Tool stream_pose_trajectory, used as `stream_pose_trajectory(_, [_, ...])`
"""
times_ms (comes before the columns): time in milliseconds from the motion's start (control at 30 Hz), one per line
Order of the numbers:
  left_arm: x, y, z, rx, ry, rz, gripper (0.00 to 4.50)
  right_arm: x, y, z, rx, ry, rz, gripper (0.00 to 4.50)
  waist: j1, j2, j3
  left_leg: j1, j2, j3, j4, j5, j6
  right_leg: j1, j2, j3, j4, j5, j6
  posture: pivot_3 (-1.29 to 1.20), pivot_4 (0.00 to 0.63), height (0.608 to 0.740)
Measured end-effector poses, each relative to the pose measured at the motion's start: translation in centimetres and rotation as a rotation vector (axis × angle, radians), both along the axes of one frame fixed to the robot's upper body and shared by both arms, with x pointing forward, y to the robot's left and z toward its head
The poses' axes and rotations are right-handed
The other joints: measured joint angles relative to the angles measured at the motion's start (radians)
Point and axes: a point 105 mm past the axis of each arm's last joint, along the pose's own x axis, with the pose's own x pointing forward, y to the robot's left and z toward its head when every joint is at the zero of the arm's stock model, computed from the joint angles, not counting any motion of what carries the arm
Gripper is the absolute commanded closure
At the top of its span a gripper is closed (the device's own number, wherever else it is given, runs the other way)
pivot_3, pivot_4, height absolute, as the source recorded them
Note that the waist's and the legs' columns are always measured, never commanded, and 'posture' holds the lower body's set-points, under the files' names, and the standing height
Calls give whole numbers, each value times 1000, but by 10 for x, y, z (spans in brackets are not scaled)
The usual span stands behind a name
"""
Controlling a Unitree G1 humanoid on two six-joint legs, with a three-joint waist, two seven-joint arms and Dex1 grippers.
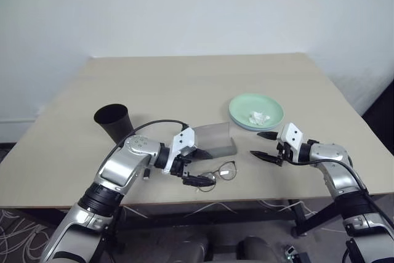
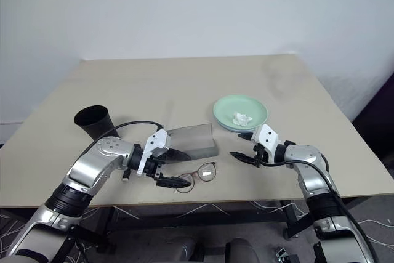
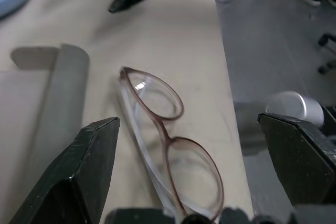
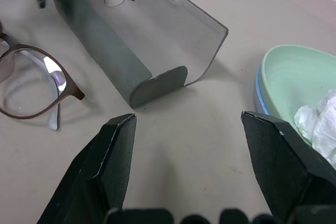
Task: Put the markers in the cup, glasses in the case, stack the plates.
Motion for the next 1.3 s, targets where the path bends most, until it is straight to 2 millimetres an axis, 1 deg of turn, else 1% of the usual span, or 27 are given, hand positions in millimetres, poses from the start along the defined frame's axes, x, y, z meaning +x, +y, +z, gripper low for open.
stream_pose_trajectory(167, [3, -2, -5, 22, 27, -21, 0, -3, -1, -6, 8, 6, -28, 1048, 0, 0, 0, 0, 0, 0, 0, 0, 0, 0, 0, 0, 0, 0, 0, 0, 0, 734])
stream_pose_trajectory(267, [6, -5, -6, 15, 44, -30, 0, -2, 1, -5, 16, -3, -40, 1048, 0, 0, 0, 0, 0, 0, 0, 0, 0, 0, 0, 0, 0, 0, 0, 0, 0, 734])
stream_pose_trajectory(367, [7, -8, -10, 31, 56, -41, 0, -4, 0, -7, 19, -2, -51, 1048, -1, 0, 0, 0, 0, 0, 0, 0, 0, 0, 0, 0, 0, 0, 0, 0, 0, 734])
stream_pose_trajectory(467, [7, -8, -17, 51, 72, -45, 572, -5, -1, -11, 20, 6, -61, 1004, -1, 0, 0, 0, 0, 0, 0, 0, 0, 0, 0, 1, 0, 0, 0, 0, 0, 734])
stream_pose_trajectory(533, [9, -8, -21, 77, 66, -57, 1292, -5, -1, -11, 22, 3, -69, 1004, -1, 0, 0, 0, 0, 0, 0, 0, 0, 0, 1, 1, 0, 0, 0, 0, 0, 734])
stream_pose_trajectory(567, [9, -8, -22, 86, 62, -62, 1576, -4, -1, -11, 24, 1, -72, 1004, -1, 0, 0, 0, 0, 0, 0, 0, 0, 0, 1, 1, 0, 0, 0, 0, 0, 734])
stream_pose_trajectory(700, [9, -10, -28, 97, 70, -66, 1576, -4, 0, -10, 27, -3, -75, 1004, -1, 0, 0, 0, 0, 0, 1, 0, 0, 0, 1, 1, 0, 0, 0, 0, 0, 734])
stream_pose_trajectory(1000, [12, -15, -29, 82, 77, -66, 1576, -3, -1, -11, 20, -11, -87, 1004, -1, 0, 0, 0, 0, 0, 1, 0, 0, 0, 1, 1, 0, 0, 0, 0, 0, 734])
stream_pose_trajectory(1100, [13, -14, -30, 79, 85, -54, 2119, -3, -1, -11, 16, -12, -88, 1004, -1, 0, 0, 0, 0, 0, 1, 0, 0, 0, 1, 1, 0, 0, 0, 0, 0, 734])
stream_pose_trajectory(1133, [15, -13, -30, 80, 85, -46, 2396, -3, -1, -11, 14, -12, -88, 1004, -1, 0, 0, 0, 0, 0, 1, 0, 0, 0, 1, 1, 0, 0, 0, 0, 0, 734])
stream_pose_trajectory(1233, [16, -12, -30, 80, 86, -38, 3434, -3, -1, -11, 13, -12, -88, 1004, -1, 0, 0, 0, 0, 0, 1, 0, 0, 0, 0, 1, 0, 0, 0, 0, 0, 734])
stream_pose_trajectory(1300, [16, -13, -30, 77, 84, -39, 3434, -3, -1, -11, 12, -12, -88, 1004, -1, 0, 0, 0, 0, 0, 1, 0, 0, 0, 1, 1, 0, 0, 0, 0, 0, 734])
